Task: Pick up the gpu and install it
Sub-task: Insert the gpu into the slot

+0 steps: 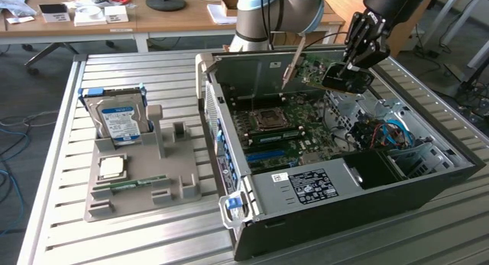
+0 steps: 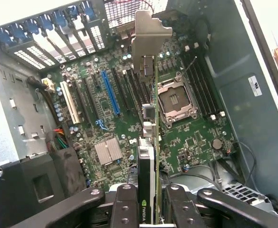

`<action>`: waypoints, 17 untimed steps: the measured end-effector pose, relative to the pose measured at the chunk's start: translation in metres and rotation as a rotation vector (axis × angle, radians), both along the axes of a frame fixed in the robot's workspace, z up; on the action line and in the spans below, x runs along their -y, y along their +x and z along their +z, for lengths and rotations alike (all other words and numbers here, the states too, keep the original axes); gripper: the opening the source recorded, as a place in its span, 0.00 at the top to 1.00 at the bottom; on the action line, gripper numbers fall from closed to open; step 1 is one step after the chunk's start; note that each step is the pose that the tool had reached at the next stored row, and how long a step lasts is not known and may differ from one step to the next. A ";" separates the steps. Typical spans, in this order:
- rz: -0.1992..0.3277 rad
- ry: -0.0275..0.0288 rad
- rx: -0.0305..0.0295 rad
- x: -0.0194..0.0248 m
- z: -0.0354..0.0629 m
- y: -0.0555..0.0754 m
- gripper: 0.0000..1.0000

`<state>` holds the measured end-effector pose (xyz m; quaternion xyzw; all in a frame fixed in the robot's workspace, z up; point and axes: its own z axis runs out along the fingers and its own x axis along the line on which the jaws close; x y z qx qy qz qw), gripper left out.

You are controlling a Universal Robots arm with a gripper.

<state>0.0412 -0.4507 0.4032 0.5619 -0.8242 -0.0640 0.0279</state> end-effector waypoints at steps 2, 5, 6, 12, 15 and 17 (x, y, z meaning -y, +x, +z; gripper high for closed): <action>0.000 0.0000 0.0000 0.0000 0.0000 0.000 0.73; 0.000 0.0001 0.0032 0.0000 -0.0001 0.000 0.73; 0.001 0.0001 0.0066 -0.0001 -0.0002 0.000 0.73; 0.003 0.0000 0.0496 -0.0004 -0.0010 -0.003 0.73; 0.011 0.0004 0.0648 -0.0004 -0.0016 -0.004 0.73; 0.027 0.0009 0.0667 -0.0005 -0.0019 -0.004 0.73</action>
